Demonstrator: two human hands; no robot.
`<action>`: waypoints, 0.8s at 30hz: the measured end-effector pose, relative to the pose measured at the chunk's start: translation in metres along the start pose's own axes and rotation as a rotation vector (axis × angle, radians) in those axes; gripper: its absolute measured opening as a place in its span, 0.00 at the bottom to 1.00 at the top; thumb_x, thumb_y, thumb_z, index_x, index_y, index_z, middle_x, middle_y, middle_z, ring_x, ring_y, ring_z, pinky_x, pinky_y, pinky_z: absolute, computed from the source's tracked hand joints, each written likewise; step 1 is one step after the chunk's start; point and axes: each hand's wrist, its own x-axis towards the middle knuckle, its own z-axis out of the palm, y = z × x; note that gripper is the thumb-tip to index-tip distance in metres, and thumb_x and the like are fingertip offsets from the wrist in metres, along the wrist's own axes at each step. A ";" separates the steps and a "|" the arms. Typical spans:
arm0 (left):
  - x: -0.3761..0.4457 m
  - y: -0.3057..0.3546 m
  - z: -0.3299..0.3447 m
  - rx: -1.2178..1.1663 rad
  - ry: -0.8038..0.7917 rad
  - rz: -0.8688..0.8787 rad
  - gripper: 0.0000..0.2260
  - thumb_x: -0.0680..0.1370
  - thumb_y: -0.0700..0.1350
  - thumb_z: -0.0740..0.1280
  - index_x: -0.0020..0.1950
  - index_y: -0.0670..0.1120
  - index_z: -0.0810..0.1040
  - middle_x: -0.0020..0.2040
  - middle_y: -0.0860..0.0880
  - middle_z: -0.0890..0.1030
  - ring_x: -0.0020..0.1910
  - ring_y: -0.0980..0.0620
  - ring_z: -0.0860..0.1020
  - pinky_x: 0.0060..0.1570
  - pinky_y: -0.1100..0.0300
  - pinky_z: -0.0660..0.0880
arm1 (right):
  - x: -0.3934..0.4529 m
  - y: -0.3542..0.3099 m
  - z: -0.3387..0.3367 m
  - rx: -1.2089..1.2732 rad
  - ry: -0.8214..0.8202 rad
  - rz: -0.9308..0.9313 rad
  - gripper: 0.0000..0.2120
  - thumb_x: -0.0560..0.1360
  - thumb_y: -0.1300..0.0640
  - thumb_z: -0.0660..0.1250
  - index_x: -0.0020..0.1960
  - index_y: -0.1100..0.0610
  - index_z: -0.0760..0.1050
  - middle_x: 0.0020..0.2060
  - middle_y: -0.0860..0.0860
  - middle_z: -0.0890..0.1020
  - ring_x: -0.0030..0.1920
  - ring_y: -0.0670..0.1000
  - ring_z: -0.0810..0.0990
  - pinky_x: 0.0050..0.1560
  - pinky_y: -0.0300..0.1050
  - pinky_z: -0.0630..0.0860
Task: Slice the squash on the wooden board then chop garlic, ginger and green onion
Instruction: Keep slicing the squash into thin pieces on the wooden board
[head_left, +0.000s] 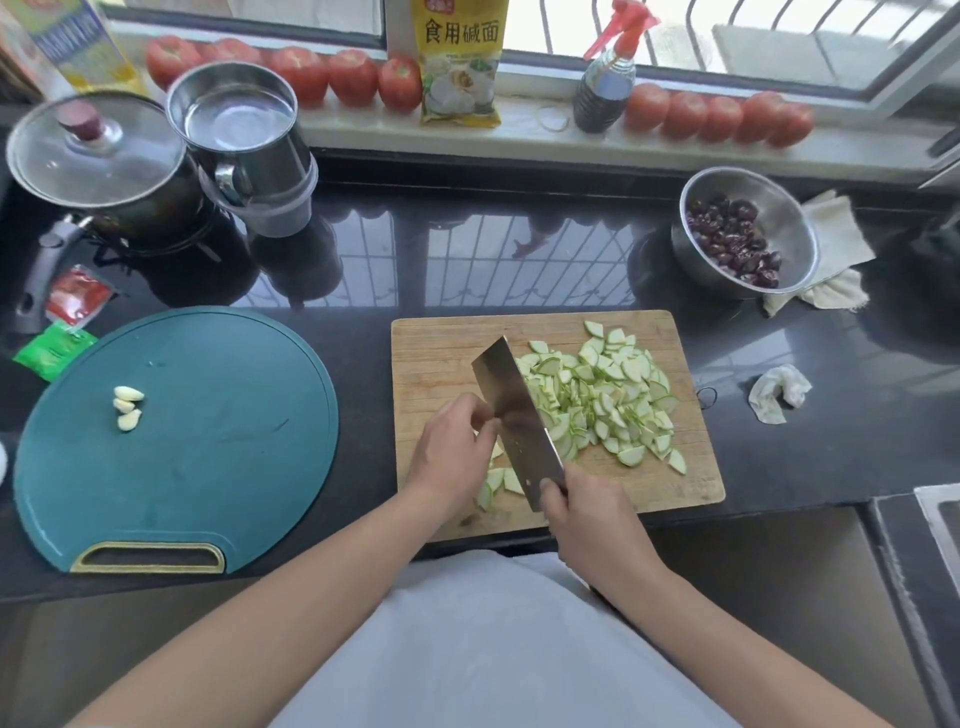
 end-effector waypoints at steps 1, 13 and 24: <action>0.005 0.002 0.001 0.005 -0.009 -0.016 0.04 0.83 0.48 0.64 0.48 0.53 0.75 0.47 0.56 0.78 0.46 0.53 0.77 0.45 0.53 0.76 | 0.002 0.001 -0.004 0.014 0.009 0.004 0.14 0.79 0.51 0.58 0.37 0.56 0.69 0.27 0.52 0.75 0.27 0.51 0.71 0.30 0.48 0.68; 0.036 0.001 -0.057 -0.146 0.378 -0.010 0.05 0.81 0.49 0.62 0.54 0.56 0.76 0.54 0.57 0.78 0.56 0.53 0.78 0.51 0.59 0.72 | 0.029 0.045 -0.051 -0.479 0.041 -0.245 0.10 0.75 0.54 0.61 0.43 0.49 0.59 0.32 0.46 0.70 0.32 0.53 0.72 0.32 0.52 0.73; 0.039 0.063 0.046 0.630 -0.628 0.840 0.24 0.86 0.59 0.40 0.83 0.58 0.47 0.82 0.61 0.44 0.80 0.59 0.37 0.78 0.57 0.35 | 0.042 0.077 -0.082 -0.405 -0.040 -0.472 0.19 0.74 0.54 0.67 0.44 0.46 0.54 0.38 0.43 0.70 0.36 0.49 0.68 0.31 0.44 0.60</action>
